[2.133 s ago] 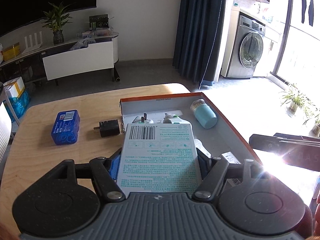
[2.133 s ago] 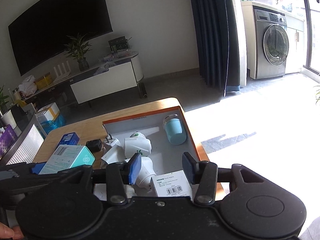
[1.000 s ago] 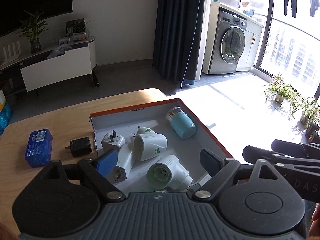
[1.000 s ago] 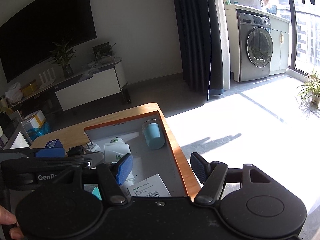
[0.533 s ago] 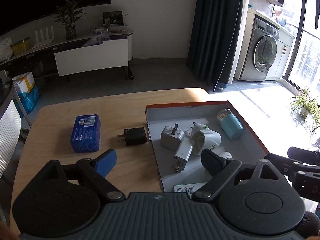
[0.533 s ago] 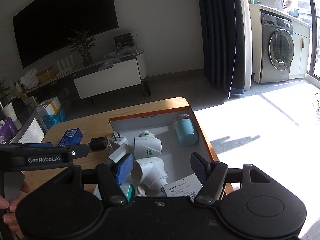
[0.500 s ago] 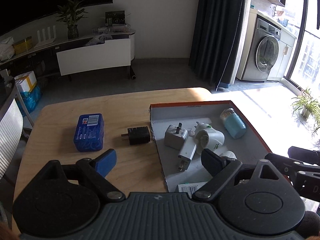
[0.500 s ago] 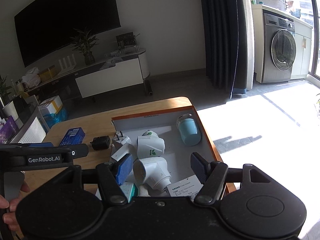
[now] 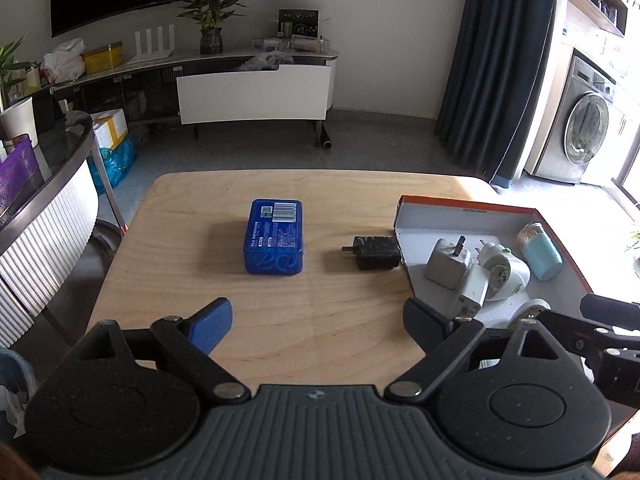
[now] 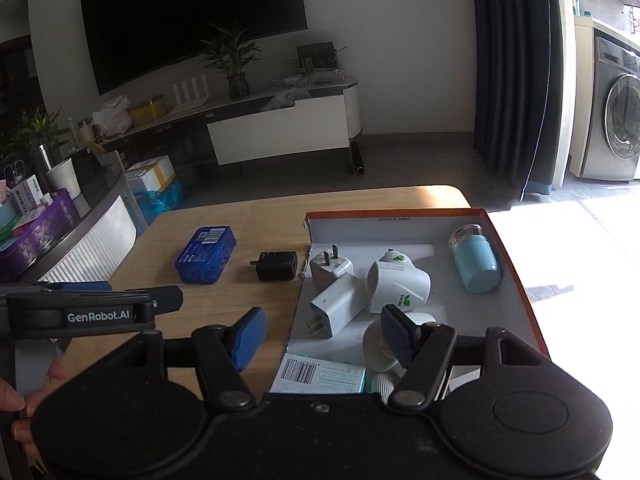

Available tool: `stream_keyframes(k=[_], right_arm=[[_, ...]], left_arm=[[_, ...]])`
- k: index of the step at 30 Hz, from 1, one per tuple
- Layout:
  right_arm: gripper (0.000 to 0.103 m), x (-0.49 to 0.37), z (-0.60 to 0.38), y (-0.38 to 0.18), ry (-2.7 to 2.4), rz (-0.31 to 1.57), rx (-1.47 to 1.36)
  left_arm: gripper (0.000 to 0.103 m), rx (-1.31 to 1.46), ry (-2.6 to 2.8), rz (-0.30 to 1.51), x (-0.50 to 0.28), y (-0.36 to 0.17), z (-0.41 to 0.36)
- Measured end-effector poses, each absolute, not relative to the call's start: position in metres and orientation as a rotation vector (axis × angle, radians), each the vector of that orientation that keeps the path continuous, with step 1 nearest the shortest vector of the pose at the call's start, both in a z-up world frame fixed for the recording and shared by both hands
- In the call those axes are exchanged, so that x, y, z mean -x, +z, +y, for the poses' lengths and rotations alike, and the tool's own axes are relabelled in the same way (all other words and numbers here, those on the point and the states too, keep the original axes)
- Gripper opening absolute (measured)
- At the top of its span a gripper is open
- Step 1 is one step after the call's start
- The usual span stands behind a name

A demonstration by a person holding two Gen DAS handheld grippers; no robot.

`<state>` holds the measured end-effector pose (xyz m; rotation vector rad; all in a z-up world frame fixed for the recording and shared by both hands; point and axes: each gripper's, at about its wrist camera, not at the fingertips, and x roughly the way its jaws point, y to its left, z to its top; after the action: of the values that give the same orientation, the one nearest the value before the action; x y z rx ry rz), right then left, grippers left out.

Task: Organize rigid objects
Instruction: 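Move both open grippers back from the box toward the blue case, then grasp the blue plastic case with the left gripper while the right gripper grasps the black charger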

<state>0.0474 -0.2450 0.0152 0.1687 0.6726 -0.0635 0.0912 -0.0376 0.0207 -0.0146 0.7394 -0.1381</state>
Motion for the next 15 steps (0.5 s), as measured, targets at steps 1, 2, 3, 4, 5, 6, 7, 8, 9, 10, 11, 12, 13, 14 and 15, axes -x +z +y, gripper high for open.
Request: stream_keyframes(k=[1,2,3,4,5,6,7,8,9,10,11,12,13,14,15], right_arm=[[0.078,-0.050,-0.242,0.015,-0.056,0.675,-0.166],[0.078,-0.053,-0.239,0.014,-0.048,0.678,-0.163],[0.078,-0.056,-0.237,0.014,-0.042,0.680,-0.161],[0.078,-0.059,-0.235,0.014,-0.037,0.681,-0.161],[0.078,-0.062,-0.232,0.014,-0.028,0.682,-0.161],[0.078,-0.065,-0.230,0.014,-0.023,0.683,-0.161],[0.078,-0.068,-0.227,0.014,-0.015,0.684,-0.159],[0.078,-0.070,-0.225,0.014,-0.010,0.685,-0.156],[0.078,-0.073,-0.222,0.013,-0.004,0.687,-0.151],[0.078,-0.075,-0.219,0.013,0.001,0.688,-0.147],[0.078,-0.076,-0.217,0.013,0.005,0.690,-0.144],[0.078,-0.078,-0.216,0.012,0.009,0.692,-0.143],[0.078,-0.080,-0.214,0.012,0.013,0.694,-0.142],[0.078,-0.083,-0.212,0.011,0.018,0.696,-0.141],[0.078,-0.085,-0.210,0.011,0.021,0.698,-0.139]], left_arm=[[0.095,0.017,-0.129,0.740,-0.092,0.021,-0.035],[0.095,0.021,-0.121,0.740,-0.093,0.022,-0.033],[0.095,0.024,-0.117,0.740,-0.094,0.022,-0.031],[0.095,0.025,-0.112,0.739,-0.094,0.023,-0.028],[0.095,0.025,-0.108,0.736,-0.094,0.023,-0.025],[0.095,0.025,-0.105,0.736,-0.095,0.023,-0.024],[0.095,0.028,-0.101,0.735,-0.095,0.023,-0.022],[0.095,0.031,-0.097,0.734,-0.095,0.023,-0.020],[0.095,0.032,-0.094,0.734,-0.096,0.023,-0.018],[0.095,0.033,-0.090,0.733,-0.097,0.023,-0.017],[0.095,0.033,-0.086,0.733,-0.097,0.022,-0.014],[0.095,0.034,-0.083,0.733,-0.098,0.022,-0.013],[0.095,0.037,-0.080,0.734,-0.099,0.021,-0.011],[0.095,0.040,-0.078,0.735,-0.099,0.021,-0.010],[0.095,0.042,-0.076,0.736,-0.100,0.020,-0.008]])
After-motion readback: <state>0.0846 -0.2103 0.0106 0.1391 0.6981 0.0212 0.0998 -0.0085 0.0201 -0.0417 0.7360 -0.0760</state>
